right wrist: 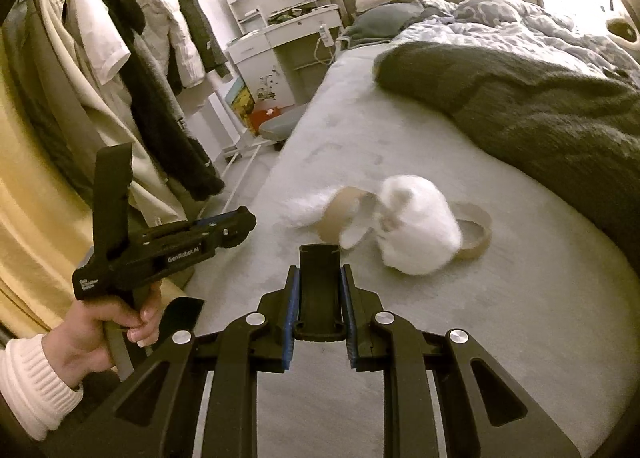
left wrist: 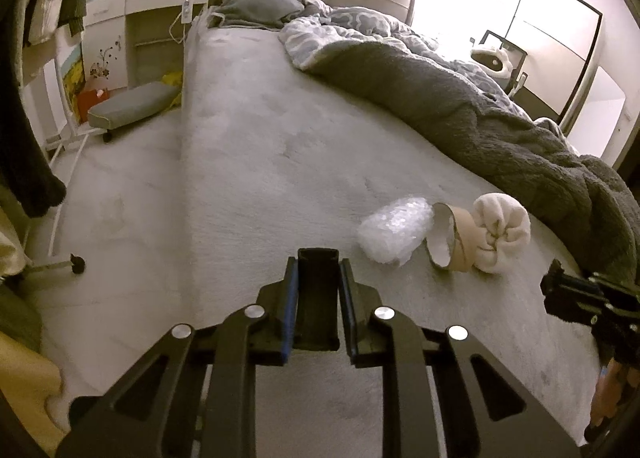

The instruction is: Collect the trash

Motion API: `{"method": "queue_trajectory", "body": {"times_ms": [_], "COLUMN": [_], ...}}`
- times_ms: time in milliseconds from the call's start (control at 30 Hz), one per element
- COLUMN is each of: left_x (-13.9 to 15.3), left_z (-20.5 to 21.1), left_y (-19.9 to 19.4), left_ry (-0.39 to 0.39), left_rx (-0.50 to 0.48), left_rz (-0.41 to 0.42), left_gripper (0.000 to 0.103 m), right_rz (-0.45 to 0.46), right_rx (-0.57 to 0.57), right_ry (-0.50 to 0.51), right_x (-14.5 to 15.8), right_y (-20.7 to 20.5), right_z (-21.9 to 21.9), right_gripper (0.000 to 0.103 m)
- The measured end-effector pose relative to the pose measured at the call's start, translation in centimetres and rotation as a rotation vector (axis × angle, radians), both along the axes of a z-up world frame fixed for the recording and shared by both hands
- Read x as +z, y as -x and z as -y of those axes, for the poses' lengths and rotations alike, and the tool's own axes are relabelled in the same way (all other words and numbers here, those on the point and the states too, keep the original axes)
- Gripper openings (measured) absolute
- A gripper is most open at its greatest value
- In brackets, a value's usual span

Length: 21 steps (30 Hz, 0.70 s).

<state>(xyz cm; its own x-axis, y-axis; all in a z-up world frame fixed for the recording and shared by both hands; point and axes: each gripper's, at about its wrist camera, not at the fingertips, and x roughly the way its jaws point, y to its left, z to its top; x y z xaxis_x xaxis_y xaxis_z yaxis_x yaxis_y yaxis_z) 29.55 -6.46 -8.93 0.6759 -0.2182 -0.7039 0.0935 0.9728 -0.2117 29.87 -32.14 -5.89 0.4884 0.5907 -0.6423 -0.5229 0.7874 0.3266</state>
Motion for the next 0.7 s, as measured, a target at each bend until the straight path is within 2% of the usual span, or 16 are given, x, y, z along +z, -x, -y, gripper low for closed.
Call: {"method": "queue_trajectory", "body": {"times_ms": [333, 700], "left_x": [1.4, 0.5], "left_z": [-4.9, -10.4], "left_y": [2.3, 5.0], "left_ry": [-0.028, -0.047], "left_rx": [0.009, 0.033], "left_rz": [-0.002, -0.075], "left_gripper": [0.021, 0.021], "right_rz": [0.007, -0.001], "right_rx": [0.065, 0.166], "right_ry": [0.010, 0.034], "right_x": [0.7, 0.6], "right_y": [-0.7, -0.2], "right_z": [-6.9, -14.9], "right_gripper": [0.020, 0.020]}}
